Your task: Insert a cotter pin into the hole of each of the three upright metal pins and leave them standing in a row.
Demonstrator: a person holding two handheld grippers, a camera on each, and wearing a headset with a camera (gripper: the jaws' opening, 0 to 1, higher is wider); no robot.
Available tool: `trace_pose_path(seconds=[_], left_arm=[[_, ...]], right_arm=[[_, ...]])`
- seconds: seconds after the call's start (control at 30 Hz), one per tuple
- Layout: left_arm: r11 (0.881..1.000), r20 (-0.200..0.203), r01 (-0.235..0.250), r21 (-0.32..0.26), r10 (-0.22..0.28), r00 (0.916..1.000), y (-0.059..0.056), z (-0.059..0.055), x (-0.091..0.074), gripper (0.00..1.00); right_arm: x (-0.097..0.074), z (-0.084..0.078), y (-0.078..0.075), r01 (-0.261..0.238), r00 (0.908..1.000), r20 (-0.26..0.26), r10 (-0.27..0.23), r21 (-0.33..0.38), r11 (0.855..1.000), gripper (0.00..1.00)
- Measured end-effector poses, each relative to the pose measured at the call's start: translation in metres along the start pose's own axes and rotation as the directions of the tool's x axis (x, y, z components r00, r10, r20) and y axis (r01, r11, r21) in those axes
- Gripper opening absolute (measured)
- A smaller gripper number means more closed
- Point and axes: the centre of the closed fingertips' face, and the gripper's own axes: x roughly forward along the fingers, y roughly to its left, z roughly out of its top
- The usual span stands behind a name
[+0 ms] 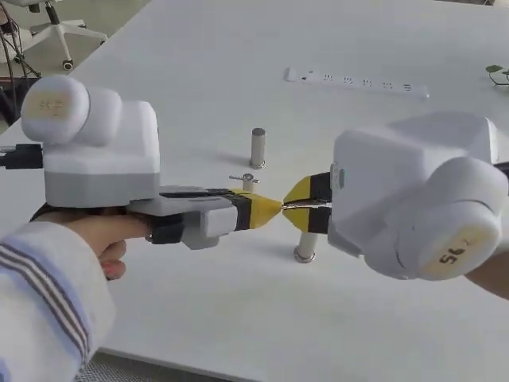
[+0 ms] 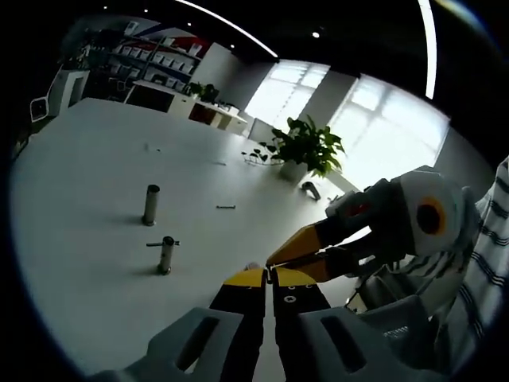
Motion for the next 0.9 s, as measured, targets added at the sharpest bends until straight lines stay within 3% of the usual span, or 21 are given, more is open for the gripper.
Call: trace_pose_path(seconds=[0.07, 0.23, 0.33, 0.47, 0.63, 0.7, 0.8, 0.9], left_arm=[[1.000, -0.005, 0.003, -0.022, -0.004, 1.0000, 0.001, -0.001, -0.001, 0.00], [1.000, 0.001, 0.007, -0.011, -0.007, 1.0000, -0.001, 0.001, -0.003, 0.00], [1.000, 0.009, 0.004, 0.009, -0.004, 1.0000, -0.003, 0.004, -0.007, 0.00], [0.998, 0.009, -0.013, 0.066, 0.013, 0.9999, -0.001, 0.007, -0.013, 0.00], [0.978, 0.044, -0.033, 0.208, 0.025, 0.9987, 0.001, 0.016, -0.022, 0.00], [0.976, 0.041, -0.036, 0.217, 0.028, 0.9988, 0.001, 0.017, -0.024, 0.00], [0.960, 0.048, -0.034, 0.278, 0.021, 0.9986, 0.001, 0.020, -0.027, 0.00], [0.964, 0.049, -0.017, 0.267, 0.004, 0.9988, 0.000, 0.021, -0.030, 0.00]], right_arm=[[0.000, 0.001, 0.001, -0.003, 1.0000, 0.008, 0.003, -0.004, 1.000, 0.00], [-0.001, 0.001, -0.001, 0.008, 0.9996, 0.026, -0.009, 0.042, 0.999, 0.00], [-0.003, 0.001, -0.005, 0.013, 0.9991, 0.039, -0.016, 0.076, 0.997, 0.12], [-0.006, -0.002, -0.008, -0.005, 0.9975, 0.070, -0.007, 0.169, 0.986, 0.13], [-0.010, -0.007, -0.011, -0.069, 0.9920, 0.121, 0.034, 0.301, 0.951, 0.15], [-0.012, -0.007, -0.011, -0.097, 0.9881, 0.147, 0.047, 0.355, 0.930, 0.17], [-0.013, -0.004, -0.011, -0.150, 0.9777, 0.198, 0.070, 0.428, 0.891, 0.17], [-0.014, 0.001, -0.009, -0.207, 0.9648, 0.243, 0.101, 0.466, 0.860, 0.13]])
